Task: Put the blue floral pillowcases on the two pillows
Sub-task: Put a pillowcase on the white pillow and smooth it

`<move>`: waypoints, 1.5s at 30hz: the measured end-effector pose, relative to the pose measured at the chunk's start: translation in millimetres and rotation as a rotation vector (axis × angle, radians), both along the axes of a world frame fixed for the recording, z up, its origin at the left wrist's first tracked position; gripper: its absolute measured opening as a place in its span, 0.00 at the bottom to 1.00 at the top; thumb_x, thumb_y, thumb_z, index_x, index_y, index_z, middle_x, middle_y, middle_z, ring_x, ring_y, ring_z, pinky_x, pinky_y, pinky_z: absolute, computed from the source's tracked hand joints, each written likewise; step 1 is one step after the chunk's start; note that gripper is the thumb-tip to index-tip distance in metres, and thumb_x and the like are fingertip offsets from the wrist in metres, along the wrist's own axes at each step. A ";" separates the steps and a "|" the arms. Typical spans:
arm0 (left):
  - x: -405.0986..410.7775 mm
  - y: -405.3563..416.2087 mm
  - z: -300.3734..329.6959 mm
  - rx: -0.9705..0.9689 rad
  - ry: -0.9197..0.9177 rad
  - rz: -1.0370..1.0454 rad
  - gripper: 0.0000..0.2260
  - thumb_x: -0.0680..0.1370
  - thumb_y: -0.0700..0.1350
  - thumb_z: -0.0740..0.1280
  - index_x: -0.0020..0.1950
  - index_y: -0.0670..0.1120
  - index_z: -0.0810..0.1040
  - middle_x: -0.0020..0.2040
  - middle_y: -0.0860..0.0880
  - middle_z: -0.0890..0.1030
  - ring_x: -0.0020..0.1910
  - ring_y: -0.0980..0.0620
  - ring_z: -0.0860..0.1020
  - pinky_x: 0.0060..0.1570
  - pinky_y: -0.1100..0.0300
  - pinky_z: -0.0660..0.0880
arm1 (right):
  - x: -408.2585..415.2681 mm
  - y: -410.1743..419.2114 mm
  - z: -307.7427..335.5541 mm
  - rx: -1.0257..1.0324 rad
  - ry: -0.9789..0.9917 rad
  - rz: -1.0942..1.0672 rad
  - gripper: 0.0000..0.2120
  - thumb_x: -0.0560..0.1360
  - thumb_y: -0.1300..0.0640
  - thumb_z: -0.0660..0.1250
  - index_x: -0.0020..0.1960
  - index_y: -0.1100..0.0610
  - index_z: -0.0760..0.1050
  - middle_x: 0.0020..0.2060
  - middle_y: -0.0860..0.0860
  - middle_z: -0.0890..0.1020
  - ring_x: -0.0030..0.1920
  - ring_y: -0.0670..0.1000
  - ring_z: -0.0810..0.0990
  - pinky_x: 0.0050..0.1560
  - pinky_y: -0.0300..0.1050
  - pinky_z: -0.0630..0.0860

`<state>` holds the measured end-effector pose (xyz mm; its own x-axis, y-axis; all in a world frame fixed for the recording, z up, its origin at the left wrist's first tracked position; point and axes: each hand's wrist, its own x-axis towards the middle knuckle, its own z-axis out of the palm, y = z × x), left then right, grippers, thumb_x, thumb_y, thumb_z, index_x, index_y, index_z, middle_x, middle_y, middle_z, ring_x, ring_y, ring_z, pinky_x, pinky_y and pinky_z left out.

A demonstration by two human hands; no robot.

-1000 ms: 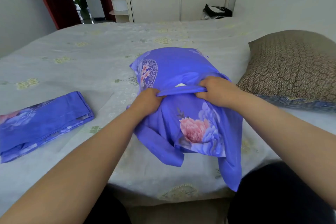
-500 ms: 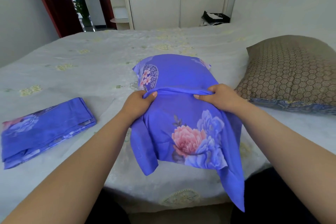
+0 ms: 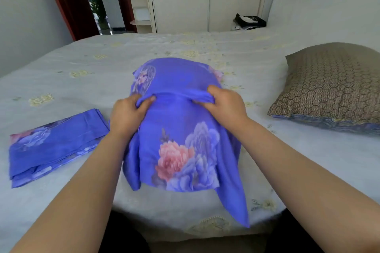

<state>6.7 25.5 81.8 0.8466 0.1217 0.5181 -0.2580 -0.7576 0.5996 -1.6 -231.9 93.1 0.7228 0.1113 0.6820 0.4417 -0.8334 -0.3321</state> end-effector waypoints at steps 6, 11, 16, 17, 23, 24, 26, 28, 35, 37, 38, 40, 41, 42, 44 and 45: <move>-9.1 3.9 16.3 0.336 0.070 -0.018 0.13 0.74 0.53 0.69 0.52 0.45 0.76 0.50 0.44 0.78 0.51 0.41 0.75 0.50 0.51 0.71 | -5.6 -24.3 -26.1 0.215 0.418 -0.123 0.23 0.65 0.31 0.66 0.48 0.48 0.71 0.50 0.50 0.71 0.56 0.53 0.71 0.58 0.49 0.70; -71.1 -79.3 39.7 0.166 -0.033 -0.315 0.15 0.78 0.55 0.61 0.60 0.50 0.76 0.59 0.52 0.79 0.57 0.52 0.76 0.58 0.58 0.71 | -53.1 -13.2 -30.6 0.459 0.222 -0.247 0.23 0.69 0.38 0.69 0.53 0.53 0.68 0.49 0.47 0.69 0.51 0.50 0.72 0.51 0.45 0.71; -73.3 -99.7 8.6 0.385 0.048 -0.208 0.22 0.79 0.61 0.53 0.65 0.51 0.72 0.59 0.48 0.80 0.57 0.45 0.77 0.54 0.53 0.70 | -106.2 -17.4 -47.1 0.431 0.577 -0.267 0.25 0.75 0.34 0.53 0.37 0.56 0.68 0.31 0.50 0.77 0.37 0.55 0.77 0.40 0.48 0.71; -70.0 -97.4 6.9 0.324 0.112 -0.201 0.20 0.79 0.61 0.54 0.65 0.51 0.72 0.59 0.47 0.80 0.57 0.44 0.77 0.53 0.53 0.71 | -116.1 -20.8 -49.7 0.388 0.751 -0.234 0.30 0.75 0.32 0.50 0.35 0.57 0.71 0.29 0.52 0.80 0.35 0.55 0.79 0.40 0.47 0.73; -65.0 -93.4 3.7 0.195 0.192 -0.187 0.17 0.79 0.61 0.56 0.57 0.52 0.75 0.52 0.45 0.81 0.52 0.42 0.77 0.48 0.54 0.73 | -138.8 -12.0 -82.7 0.809 1.241 -0.037 0.22 0.78 0.43 0.59 0.56 0.61 0.76 0.44 0.54 0.82 0.40 0.50 0.81 0.37 0.41 0.79; -64.9 -94.0 3.5 0.177 0.195 -0.196 0.17 0.79 0.61 0.56 0.56 0.52 0.75 0.52 0.46 0.81 0.52 0.42 0.77 0.48 0.53 0.74 | -138.5 -5.5 -88.5 1.022 1.212 0.025 0.16 0.79 0.49 0.61 0.57 0.61 0.76 0.47 0.56 0.82 0.42 0.51 0.82 0.41 0.41 0.80; -64.0 -94.0 1.8 0.131 0.187 -0.211 0.15 0.79 0.60 0.57 0.54 0.52 0.76 0.51 0.47 0.81 0.52 0.43 0.77 0.49 0.52 0.74 | -137.9 6.5 -96.2 1.498 1.147 0.133 0.09 0.78 0.61 0.63 0.56 0.62 0.76 0.49 0.58 0.83 0.43 0.53 0.83 0.44 0.42 0.81; -63.9 -91.4 -1.2 0.055 0.161 -0.232 0.14 0.78 0.61 0.59 0.52 0.54 0.76 0.48 0.51 0.82 0.51 0.47 0.78 0.48 0.52 0.75 | -138.5 13.2 -102.2 1.742 1.081 0.141 0.08 0.76 0.68 0.61 0.54 0.62 0.76 0.45 0.58 0.84 0.41 0.53 0.84 0.43 0.43 0.81; -76.2 -94.9 -15.4 -0.084 -0.040 -0.226 0.11 0.77 0.55 0.64 0.57 0.54 0.80 0.55 0.59 0.81 0.55 0.59 0.76 0.52 0.64 0.72 | -158.9 -3.3 -85.7 1.791 0.423 0.107 0.13 0.79 0.66 0.54 0.39 0.55 0.68 0.35 0.50 0.75 0.38 0.47 0.73 0.42 0.38 0.72; -79.2 -99.8 -17.8 -0.025 -0.135 -0.215 0.12 0.77 0.55 0.63 0.56 0.52 0.81 0.52 0.55 0.82 0.52 0.56 0.77 0.50 0.60 0.73 | -165.1 -5.7 -76.0 1.728 0.403 0.137 0.13 0.80 0.64 0.53 0.41 0.56 0.71 0.37 0.51 0.77 0.40 0.48 0.75 0.44 0.39 0.71; -79.2 -101.0 -18.8 -0.018 -0.174 -0.209 0.13 0.77 0.54 0.63 0.55 0.51 0.81 0.50 0.54 0.83 0.50 0.54 0.78 0.49 0.58 0.74 | -165.8 -5.1 -73.2 1.737 0.484 0.170 0.12 0.81 0.63 0.53 0.45 0.58 0.74 0.40 0.53 0.81 0.43 0.50 0.78 0.47 0.42 0.73; -78.8 -101.8 -20.9 -0.018 -0.222 -0.201 0.14 0.77 0.54 0.62 0.54 0.49 0.82 0.48 0.53 0.83 0.48 0.52 0.78 0.48 0.55 0.74 | -163.3 -7.1 -72.3 1.777 0.667 0.208 0.14 0.81 0.59 0.53 0.56 0.60 0.77 0.51 0.55 0.84 0.53 0.54 0.82 0.57 0.49 0.76; -80.2 -102.1 -21.3 -0.019 -0.235 -0.195 0.14 0.78 0.54 0.61 0.53 0.49 0.81 0.48 0.52 0.83 0.47 0.52 0.78 0.48 0.55 0.74 | -162.0 -9.1 -72.4 1.783 0.734 0.221 0.15 0.82 0.56 0.53 0.60 0.59 0.76 0.54 0.55 0.83 0.56 0.55 0.81 0.59 0.52 0.75; -82.0 -102.7 -21.4 -0.021 -0.245 -0.192 0.13 0.78 0.53 0.61 0.53 0.48 0.81 0.47 0.53 0.82 0.47 0.52 0.77 0.48 0.54 0.73 | -162.6 -10.8 -69.7 1.774 0.807 0.259 0.17 0.82 0.51 0.53 0.61 0.59 0.76 0.55 0.55 0.83 0.55 0.55 0.81 0.58 0.53 0.76; -85.6 -103.7 -20.3 -0.034 -0.249 -0.193 0.13 0.78 0.53 0.60 0.51 0.48 0.80 0.46 0.53 0.82 0.45 0.52 0.77 0.47 0.53 0.73 | -163.8 -12.0 -68.2 1.590 0.973 0.312 0.23 0.77 0.42 0.59 0.56 0.60 0.78 0.48 0.56 0.83 0.46 0.53 0.82 0.47 0.48 0.79; -86.9 -104.0 -19.6 -0.044 -0.239 -0.192 0.13 0.78 0.53 0.59 0.50 0.48 0.80 0.45 0.53 0.81 0.44 0.52 0.77 0.47 0.54 0.73 | -164.8 -10.7 -68.7 1.463 1.020 0.311 0.24 0.72 0.40 0.65 0.51 0.61 0.78 0.41 0.57 0.80 0.38 0.52 0.78 0.39 0.44 0.77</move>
